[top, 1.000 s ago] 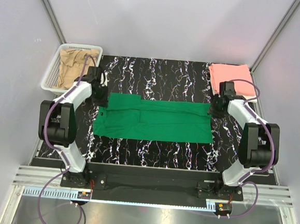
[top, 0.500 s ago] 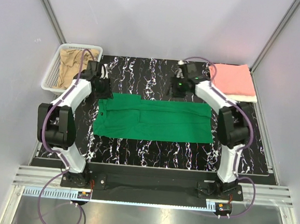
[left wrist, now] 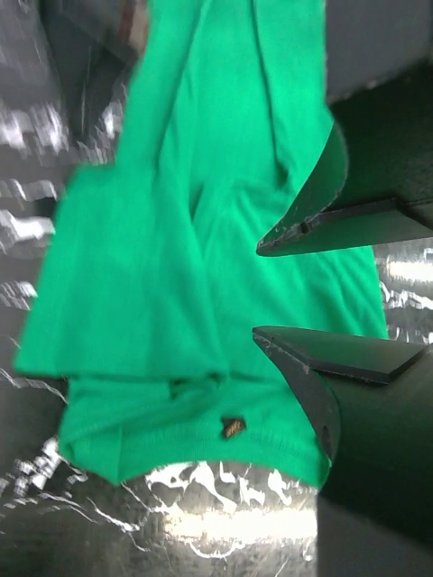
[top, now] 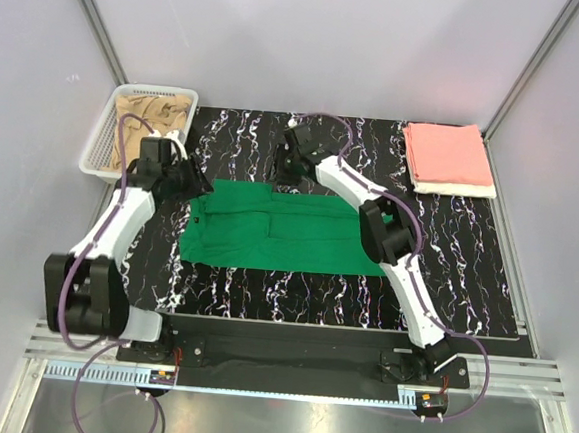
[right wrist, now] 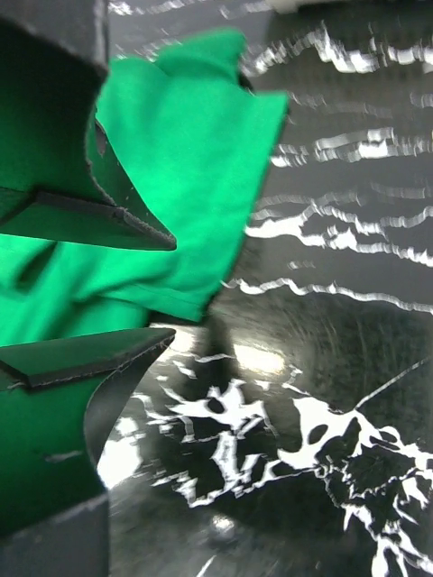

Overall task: Fold and stack the t-shirts
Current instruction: Fold the tshirt

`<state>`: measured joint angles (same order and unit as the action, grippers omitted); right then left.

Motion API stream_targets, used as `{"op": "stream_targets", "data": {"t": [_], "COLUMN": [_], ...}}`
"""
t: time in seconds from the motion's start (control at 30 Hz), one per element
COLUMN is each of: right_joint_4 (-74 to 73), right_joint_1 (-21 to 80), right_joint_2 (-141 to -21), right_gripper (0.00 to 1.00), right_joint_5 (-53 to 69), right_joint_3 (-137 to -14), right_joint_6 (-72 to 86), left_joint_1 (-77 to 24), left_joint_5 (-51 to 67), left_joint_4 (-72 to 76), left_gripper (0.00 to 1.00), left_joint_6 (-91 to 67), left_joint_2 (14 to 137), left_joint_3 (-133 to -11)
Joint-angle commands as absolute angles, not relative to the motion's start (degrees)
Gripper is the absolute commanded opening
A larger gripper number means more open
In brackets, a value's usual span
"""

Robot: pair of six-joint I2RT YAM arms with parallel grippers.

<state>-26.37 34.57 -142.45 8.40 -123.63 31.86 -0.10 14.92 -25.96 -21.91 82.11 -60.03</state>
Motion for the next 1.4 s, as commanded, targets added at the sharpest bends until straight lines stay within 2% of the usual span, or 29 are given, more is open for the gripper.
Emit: {"op": "stream_targets", "data": {"t": [0.0,0.2,0.57,0.67,0.7,0.83,0.97,1.13,1.23,1.37], "right_joint_4": [-26.3,-28.3,-31.2,-31.4,-31.3,-31.4,-31.2,-30.9,-30.6,-23.8], "right_joint_1": [35.1,37.4,38.4,38.6,38.7,39.0,40.0,41.2,42.3,44.2], "right_joint_2": [-145.7,-148.3,-147.4,-147.8,-147.7,-147.8,-145.6,-142.0,-139.1,-130.5], "right_gripper": [0.47,0.44,0.33,0.22,0.12,0.00,0.00,0.00,0.00,0.00], "right_joint_5": [4.5,0.3,-1.3,-1.5,-1.6,-0.1,3.2,6.3,7.4,5.0], "right_joint_3": [-129.5,-131.9,-131.1,-131.7,-132.0,-134.6,-136.5,-132.9,-127.4,-111.4], "right_joint_6": [34.3,31.3,29.5,28.9,28.7,26.1,22.2,20.0,18.9,17.8], "left_joint_1": [-0.1,-0.1,-0.1,-0.1,-0.1,-0.1,1.3,2.1,2.3,2.4], "left_joint_5": [18.0,17.4,17.9,17.8,17.6,16.8,15.8,15.0,15.1,15.1], "left_joint_4": [-17.1,-15.8,-15.3,-15.4,-15.3,-15.3,-15.5,-16.0,-17.0,-18.0], "left_gripper": [0.42,0.42,0.42,0.42,0.42,0.42,0.42,0.42,0.43,0.45], "left_joint_6": [-25.0,-24.3,-24.1,-24.0,-23.9,-23.8,-23.8,-23.9,-23.6,-22.1], "left_joint_2": [74.6,72.9,72.9,72.8,72.7,72.9,73.7,74.6,75.5,75.2], "left_joint_3": [-55.6,-53.5,-54.1,-53.9,-53.9,-53.8,-53.9,-54.1,-54.7,-54.3]}}
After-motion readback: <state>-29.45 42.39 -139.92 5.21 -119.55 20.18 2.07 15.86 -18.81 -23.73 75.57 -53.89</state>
